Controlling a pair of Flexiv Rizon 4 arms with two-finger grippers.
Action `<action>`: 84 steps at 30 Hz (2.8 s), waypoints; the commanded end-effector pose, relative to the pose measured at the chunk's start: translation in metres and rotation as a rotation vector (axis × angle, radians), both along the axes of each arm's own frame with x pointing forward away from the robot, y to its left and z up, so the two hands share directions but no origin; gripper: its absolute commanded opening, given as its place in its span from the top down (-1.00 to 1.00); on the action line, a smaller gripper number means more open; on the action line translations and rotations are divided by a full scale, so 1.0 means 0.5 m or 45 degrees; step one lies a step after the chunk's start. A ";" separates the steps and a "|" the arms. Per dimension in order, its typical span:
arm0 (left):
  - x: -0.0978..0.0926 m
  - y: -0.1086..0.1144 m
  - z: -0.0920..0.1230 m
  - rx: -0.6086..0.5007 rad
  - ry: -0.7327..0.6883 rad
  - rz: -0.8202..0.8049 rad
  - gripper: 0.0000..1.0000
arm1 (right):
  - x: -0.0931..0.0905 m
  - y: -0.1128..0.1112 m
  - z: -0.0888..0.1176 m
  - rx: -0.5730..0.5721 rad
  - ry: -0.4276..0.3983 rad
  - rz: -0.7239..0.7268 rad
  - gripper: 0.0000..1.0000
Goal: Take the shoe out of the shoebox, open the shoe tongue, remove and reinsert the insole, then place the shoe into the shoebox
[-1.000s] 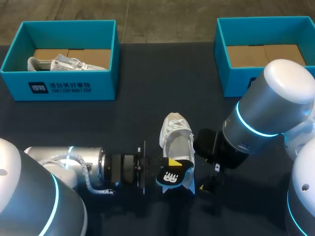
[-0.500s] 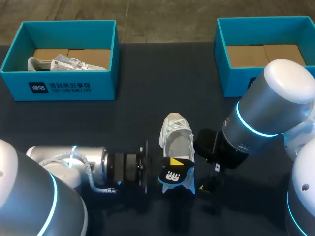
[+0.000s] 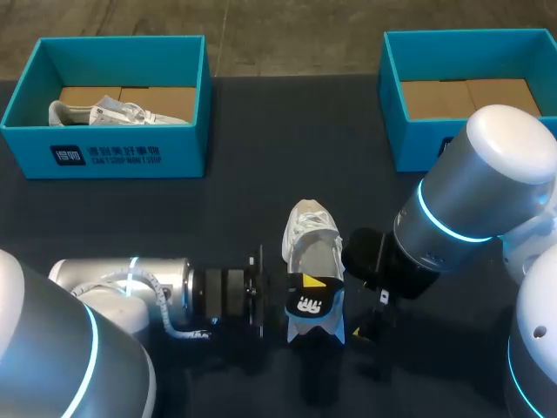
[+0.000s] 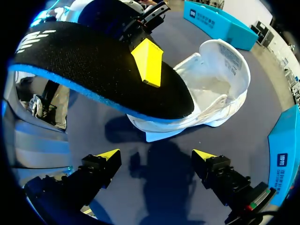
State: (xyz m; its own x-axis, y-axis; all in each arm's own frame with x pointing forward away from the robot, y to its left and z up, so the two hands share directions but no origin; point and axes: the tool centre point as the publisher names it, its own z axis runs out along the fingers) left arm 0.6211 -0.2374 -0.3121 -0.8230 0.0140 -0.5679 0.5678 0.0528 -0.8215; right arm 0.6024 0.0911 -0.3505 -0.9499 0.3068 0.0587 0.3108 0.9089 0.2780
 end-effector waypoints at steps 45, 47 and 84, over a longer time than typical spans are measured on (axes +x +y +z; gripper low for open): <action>0.031 0.011 -0.041 0.075 -0.019 0.123 1.00 | -0.002 -0.002 -0.001 0.004 0.000 0.001 -1.00; 0.033 0.012 -0.042 0.079 -0.022 0.131 1.00 | -0.002 -0.002 -0.001 0.004 0.000 0.001 -1.00; 0.068 0.011 -0.073 0.163 -0.038 0.174 1.00 | -0.002 -0.002 -0.001 0.004 0.000 0.001 -1.00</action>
State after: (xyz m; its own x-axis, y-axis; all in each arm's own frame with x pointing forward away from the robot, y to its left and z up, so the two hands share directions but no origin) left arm 0.6545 -0.2333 -0.3477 -0.8040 -0.0272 -0.5940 0.5726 0.2342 -0.7857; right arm 0.6024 0.0911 -0.3505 -0.9499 0.3068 0.0587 0.3108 0.9089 0.2780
